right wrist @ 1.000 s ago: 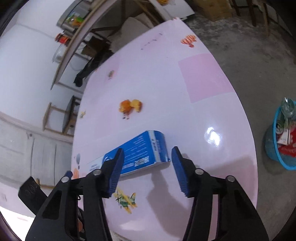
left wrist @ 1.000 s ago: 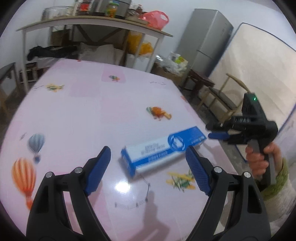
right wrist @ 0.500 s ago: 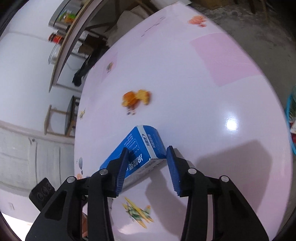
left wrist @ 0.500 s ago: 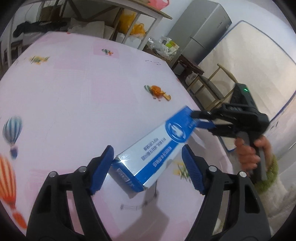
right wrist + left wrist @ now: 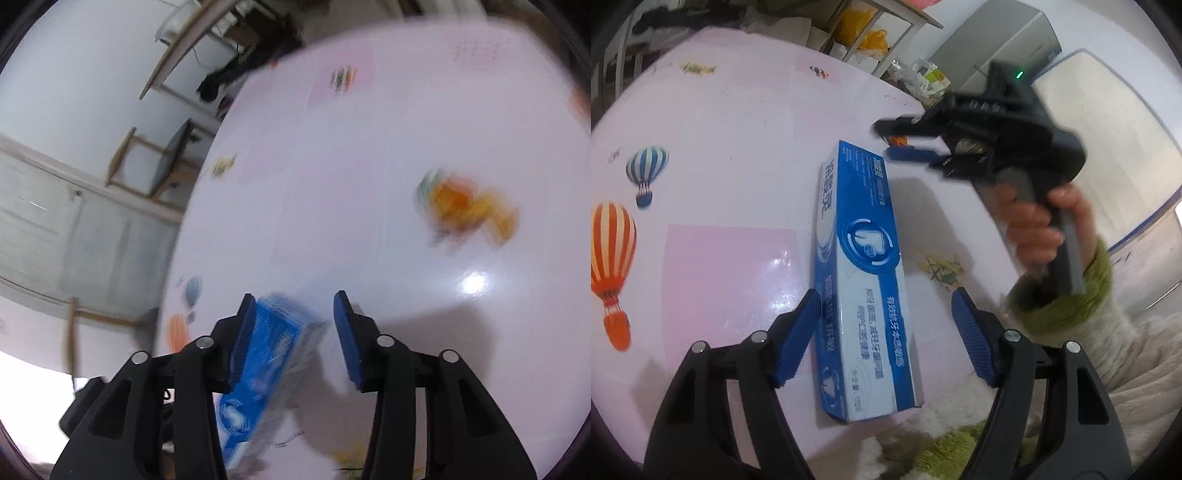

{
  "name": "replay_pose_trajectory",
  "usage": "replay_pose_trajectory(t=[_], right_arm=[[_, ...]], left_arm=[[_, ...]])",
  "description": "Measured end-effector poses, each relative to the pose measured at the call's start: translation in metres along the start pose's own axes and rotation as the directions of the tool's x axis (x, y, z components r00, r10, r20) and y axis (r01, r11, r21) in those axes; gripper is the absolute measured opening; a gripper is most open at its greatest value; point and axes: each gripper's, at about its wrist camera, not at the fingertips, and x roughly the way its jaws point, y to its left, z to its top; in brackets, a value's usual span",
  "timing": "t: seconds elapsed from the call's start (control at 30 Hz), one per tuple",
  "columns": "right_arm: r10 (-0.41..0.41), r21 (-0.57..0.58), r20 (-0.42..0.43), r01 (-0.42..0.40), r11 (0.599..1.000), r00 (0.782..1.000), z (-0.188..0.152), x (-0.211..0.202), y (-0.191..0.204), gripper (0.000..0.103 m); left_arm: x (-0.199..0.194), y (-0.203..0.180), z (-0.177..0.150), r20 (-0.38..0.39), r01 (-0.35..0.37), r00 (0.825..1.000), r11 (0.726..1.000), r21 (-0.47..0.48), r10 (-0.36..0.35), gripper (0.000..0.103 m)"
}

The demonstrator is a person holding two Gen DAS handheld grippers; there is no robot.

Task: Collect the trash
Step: 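Grasp the blue-and-white toothpaste box with the left tool, then grasp the orange peel with the right tool while the left tool holds the box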

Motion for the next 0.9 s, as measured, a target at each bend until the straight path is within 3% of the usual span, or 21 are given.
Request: replay_pose_trajectory(t=[0.1,0.23,0.33,0.43,0.5,0.6,0.77,0.9], right_arm=[[-0.179,-0.087,0.084,0.186,0.979,0.98,0.013,-0.022,-0.004,0.049],[-0.322,-0.166,0.104,0.336,0.927,0.941,0.03,-0.016,-0.02,0.049],[-0.355,-0.185,0.08,0.363,0.913,0.932,0.037,0.001,-0.032,0.049],[-0.388,-0.204,0.079,0.396,0.895,0.918,0.043,0.018,-0.036,0.043],[-0.391,-0.21,0.087,0.401,0.892,0.916,0.043,0.024,-0.033,0.025],[-0.36,-0.17,0.072,0.367,0.915,0.93,0.037,0.018,-0.037,0.017],[-0.293,-0.098,0.056,0.297,0.95,0.955,0.003,-0.004,-0.041,0.015],[-0.228,-0.073,0.032,0.23,0.971,0.973,-0.043,-0.02,-0.034,0.015]], left_arm=[[0.008,-0.006,0.005,-0.01,-0.042,0.999,0.998,0.036,0.043,0.069],[0.016,-0.01,0.006,-0.026,-0.073,0.997,0.996,0.055,0.074,0.069],[0.02,-0.014,0.009,-0.037,-0.107,0.993,0.992,0.063,0.109,0.068],[0.022,-0.014,0.013,-0.037,-0.121,0.992,0.992,0.046,0.122,0.065],[0.023,-0.017,0.014,-0.034,-0.128,0.991,0.991,0.038,0.129,0.064],[0.025,-0.02,0.015,-0.035,-0.134,0.99,0.99,0.035,0.135,0.064],[0.031,-0.024,0.021,-0.039,-0.167,0.985,0.985,0.047,0.169,0.063],[0.035,-0.026,0.023,-0.039,-0.224,0.973,0.973,0.05,0.226,0.06]])
